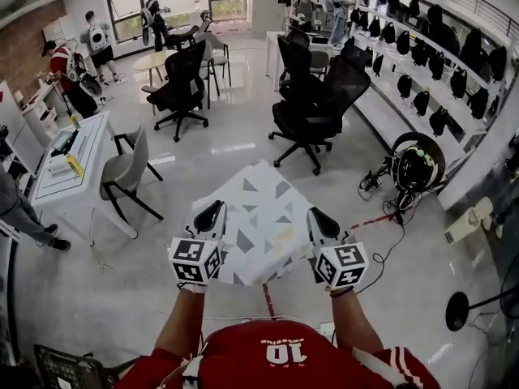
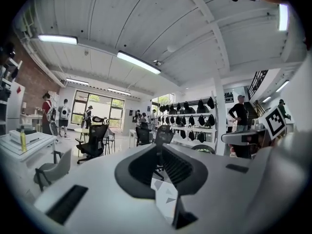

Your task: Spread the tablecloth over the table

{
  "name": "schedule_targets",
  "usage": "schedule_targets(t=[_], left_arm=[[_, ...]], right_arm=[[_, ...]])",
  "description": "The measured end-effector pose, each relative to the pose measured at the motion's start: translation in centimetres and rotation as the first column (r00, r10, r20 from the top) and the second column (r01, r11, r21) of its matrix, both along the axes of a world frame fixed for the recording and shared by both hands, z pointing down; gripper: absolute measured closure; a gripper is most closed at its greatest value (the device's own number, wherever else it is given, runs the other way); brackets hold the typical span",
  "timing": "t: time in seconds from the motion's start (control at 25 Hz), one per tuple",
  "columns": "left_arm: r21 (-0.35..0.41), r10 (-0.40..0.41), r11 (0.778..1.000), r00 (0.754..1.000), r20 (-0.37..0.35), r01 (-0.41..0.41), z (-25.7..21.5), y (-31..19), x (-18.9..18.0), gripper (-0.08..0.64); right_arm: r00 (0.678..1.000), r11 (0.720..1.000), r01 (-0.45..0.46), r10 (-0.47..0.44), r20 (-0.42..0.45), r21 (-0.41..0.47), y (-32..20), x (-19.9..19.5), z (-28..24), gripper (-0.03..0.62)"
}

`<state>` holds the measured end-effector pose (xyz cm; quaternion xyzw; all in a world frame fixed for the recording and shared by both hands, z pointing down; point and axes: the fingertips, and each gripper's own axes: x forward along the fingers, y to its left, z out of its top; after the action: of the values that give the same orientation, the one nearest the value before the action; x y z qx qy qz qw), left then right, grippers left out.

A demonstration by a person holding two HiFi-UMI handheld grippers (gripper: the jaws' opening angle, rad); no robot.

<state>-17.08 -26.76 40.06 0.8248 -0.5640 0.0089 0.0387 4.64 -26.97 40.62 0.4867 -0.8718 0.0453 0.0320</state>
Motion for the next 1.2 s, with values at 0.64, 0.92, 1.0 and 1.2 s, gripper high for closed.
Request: schedule_targets(t=[0.64, 0.92, 1.0, 1.2], left_arm=[[0.042, -0.041, 0.998, 0.999, -0.002, 0.041, -0.9, 1.0, 2.0, 0.552], [0.041, -0.033, 0.999, 0.999, 0.02, 0.033, -1.2, 1.3, 2.4, 0.551], [0.045, -0.032, 0.999, 0.999, 0.019, 0.031, -1.3, 1.3, 2.3, 0.551], [0.045, -0.024, 0.999, 0.999, 0.025, 0.023, -1.4, 1.6, 2.7, 0.551]], right_arm=[[0.999, 0.998, -0.034, 0.034, -0.004, 0.044, -0.2, 3.1, -0.5, 0.577], [1.0, 0.998, -0.021, 0.02, 0.004, 0.054, 0.1, 2.8, -0.8, 0.577], [1.0, 0.998, -0.019, 0.018, 0.006, 0.057, 0.2, 2.7, -0.9, 0.578], [1.0, 0.998, -0.011, 0.01, 0.021, 0.056, 0.6, 2.8, -0.8, 0.577]])
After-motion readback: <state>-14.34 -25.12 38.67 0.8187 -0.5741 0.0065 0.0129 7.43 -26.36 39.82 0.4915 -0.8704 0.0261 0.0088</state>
